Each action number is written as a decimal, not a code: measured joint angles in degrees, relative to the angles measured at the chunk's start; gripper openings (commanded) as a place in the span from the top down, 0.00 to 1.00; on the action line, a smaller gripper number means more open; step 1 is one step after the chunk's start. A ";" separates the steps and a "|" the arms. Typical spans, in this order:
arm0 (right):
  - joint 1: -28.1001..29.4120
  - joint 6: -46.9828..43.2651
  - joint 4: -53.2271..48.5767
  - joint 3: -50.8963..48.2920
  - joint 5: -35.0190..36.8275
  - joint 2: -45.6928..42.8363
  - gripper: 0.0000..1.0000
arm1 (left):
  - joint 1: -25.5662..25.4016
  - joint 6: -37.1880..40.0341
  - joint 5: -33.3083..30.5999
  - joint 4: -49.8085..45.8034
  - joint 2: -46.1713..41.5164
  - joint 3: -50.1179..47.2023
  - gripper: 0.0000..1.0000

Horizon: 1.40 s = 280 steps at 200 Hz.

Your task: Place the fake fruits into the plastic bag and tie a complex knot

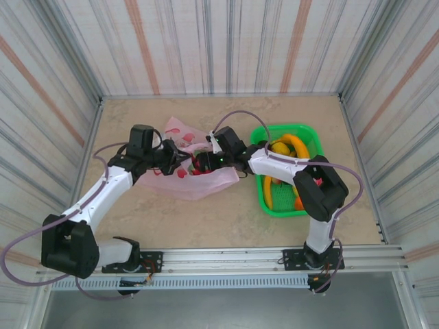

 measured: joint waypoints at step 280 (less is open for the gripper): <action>2.99 2.89 9.90 -4.00 -1.88 4.35 0.01 | 2.34 -2.29 2.86 8.07 11.96 -2.10 1.00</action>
